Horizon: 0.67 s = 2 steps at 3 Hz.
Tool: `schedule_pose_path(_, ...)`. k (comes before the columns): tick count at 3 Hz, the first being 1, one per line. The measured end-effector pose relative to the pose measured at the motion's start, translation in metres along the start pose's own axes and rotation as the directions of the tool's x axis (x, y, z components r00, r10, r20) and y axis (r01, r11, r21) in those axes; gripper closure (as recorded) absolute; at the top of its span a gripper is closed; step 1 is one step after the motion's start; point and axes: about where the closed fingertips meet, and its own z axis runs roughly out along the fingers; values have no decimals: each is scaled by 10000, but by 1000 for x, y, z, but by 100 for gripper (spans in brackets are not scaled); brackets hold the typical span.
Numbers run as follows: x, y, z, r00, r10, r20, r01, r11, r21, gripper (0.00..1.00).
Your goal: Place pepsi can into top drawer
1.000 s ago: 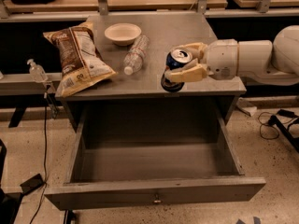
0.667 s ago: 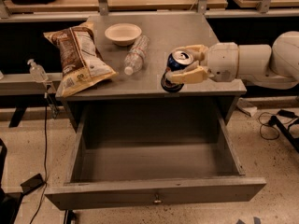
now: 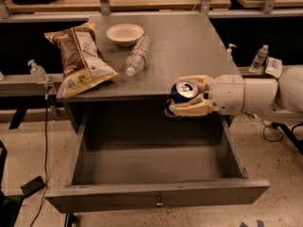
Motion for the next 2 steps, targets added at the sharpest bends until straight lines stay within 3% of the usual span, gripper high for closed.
schedule_pose_path(1,-1,-1,0,10000,-22,11,22,10000,10,100)
schedule_pose_path(2,18,2,7,9999,153,42,-153,9998,-114,100)
